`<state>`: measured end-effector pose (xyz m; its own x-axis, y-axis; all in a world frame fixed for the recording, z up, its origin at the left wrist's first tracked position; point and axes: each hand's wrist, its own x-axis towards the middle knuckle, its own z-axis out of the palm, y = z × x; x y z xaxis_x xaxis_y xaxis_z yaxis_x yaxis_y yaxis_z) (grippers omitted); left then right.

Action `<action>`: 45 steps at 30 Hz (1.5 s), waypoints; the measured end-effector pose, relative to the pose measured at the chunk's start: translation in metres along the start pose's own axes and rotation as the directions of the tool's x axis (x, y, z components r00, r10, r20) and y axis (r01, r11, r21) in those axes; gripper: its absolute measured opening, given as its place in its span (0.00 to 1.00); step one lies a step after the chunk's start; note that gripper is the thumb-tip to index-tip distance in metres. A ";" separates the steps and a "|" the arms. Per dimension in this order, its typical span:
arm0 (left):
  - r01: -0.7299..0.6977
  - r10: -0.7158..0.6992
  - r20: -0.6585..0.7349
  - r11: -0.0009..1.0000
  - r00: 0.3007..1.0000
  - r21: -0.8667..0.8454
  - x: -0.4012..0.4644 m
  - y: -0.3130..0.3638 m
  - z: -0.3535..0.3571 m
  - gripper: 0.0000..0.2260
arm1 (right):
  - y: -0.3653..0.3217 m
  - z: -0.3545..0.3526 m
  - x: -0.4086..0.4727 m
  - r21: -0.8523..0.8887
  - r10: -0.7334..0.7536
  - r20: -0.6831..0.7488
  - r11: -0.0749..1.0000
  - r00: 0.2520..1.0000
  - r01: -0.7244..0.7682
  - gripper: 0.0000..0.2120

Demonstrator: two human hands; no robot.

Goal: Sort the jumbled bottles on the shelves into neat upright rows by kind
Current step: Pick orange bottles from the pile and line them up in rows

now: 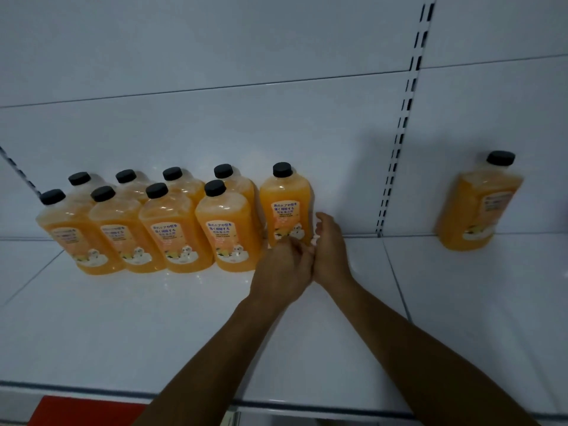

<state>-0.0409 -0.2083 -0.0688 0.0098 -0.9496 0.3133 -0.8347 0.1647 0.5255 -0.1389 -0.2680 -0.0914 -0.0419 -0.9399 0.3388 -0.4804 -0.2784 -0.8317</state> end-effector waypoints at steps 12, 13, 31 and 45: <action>0.065 0.040 0.272 0.928 0.962 -0.367 0.029 0.092 0.071 0.22 | 0.026 -0.168 0.011 -0.107 -0.070 -0.562 0.994 0.824 0.011 0.22; 0.080 0.037 0.279 0.914 0.959 -0.397 0.031 0.099 0.076 0.21 | 0.031 -0.182 0.017 -0.114 -0.044 -0.587 0.993 0.809 -0.029 0.26; 0.045 0.064 0.263 0.921 0.963 -0.387 0.037 0.129 0.089 0.30 | 0.038 -0.209 0.033 -0.095 -0.017 -0.415 0.995 0.910 -0.025 0.35; 0.054 -0.131 -0.174 0.920 0.976 -0.388 -0.021 0.009 0.005 0.15 | -0.062 -0.060 -0.012 -0.057 -0.187 -0.052 0.981 0.981 0.184 0.38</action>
<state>-0.0509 -0.1886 -0.0744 0.2142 -0.9021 0.3746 -0.5538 0.2037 0.8073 -0.1616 -0.2275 -0.0178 0.0030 -0.8599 0.5105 -0.5287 -0.4347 -0.7291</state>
